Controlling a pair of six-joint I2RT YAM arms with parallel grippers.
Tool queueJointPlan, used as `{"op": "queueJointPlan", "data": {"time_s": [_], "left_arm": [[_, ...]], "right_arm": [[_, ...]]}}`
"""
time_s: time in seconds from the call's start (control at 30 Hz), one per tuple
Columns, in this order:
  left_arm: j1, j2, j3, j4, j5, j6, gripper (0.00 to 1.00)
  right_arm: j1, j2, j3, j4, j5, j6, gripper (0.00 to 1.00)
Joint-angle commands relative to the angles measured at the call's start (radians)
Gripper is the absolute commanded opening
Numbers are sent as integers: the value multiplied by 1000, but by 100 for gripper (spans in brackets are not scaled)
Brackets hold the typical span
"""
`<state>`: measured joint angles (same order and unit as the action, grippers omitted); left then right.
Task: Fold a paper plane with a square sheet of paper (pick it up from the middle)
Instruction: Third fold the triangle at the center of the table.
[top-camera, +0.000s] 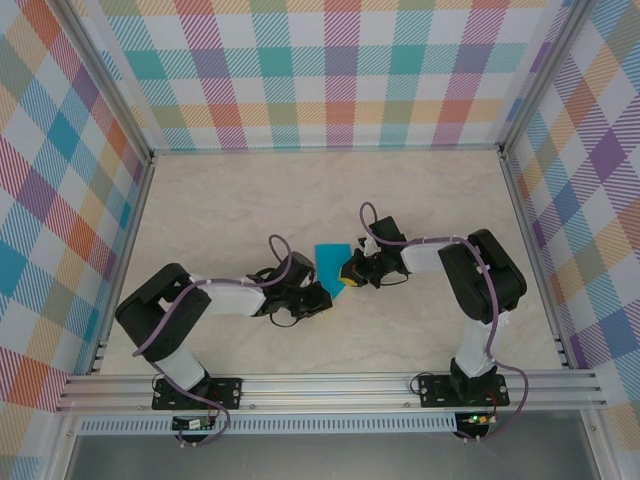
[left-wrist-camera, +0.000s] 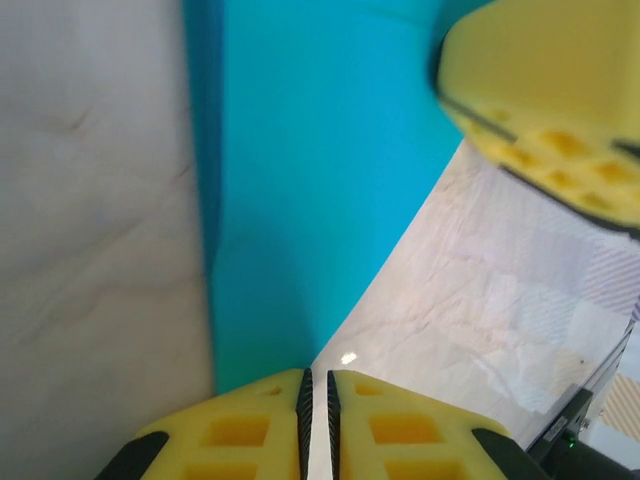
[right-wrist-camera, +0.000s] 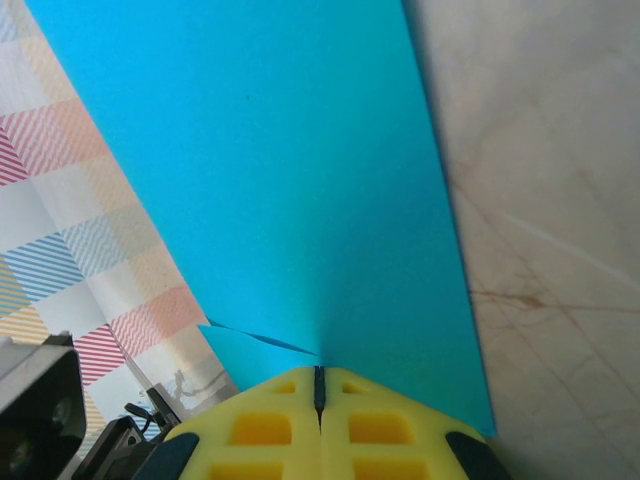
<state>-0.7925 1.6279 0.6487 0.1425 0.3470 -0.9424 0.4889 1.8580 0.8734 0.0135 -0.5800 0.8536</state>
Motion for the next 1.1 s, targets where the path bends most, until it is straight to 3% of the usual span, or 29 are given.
{"op": "queueJointPlan", "data": {"time_s": [0.0,0.17,0.37,0.7,1.07], "left_arm": [[-19,-74,-76,-180,-20,28,16],[-19,-191,-79,-284,-75,40,16],[-18,-271,7,-274,-110,54,17],[-8,-5,178,-221,-143,76,11],[-6,94,121,-263,-205,78,6]], "right_arm": [[4,29,-22,-110,85,17,0],[5,22,-27,-107,78,26,0],[14,12,-25,-101,82,56,1],[16,4,-16,-92,72,77,1],[18,-93,5,-84,40,26,3]]}}
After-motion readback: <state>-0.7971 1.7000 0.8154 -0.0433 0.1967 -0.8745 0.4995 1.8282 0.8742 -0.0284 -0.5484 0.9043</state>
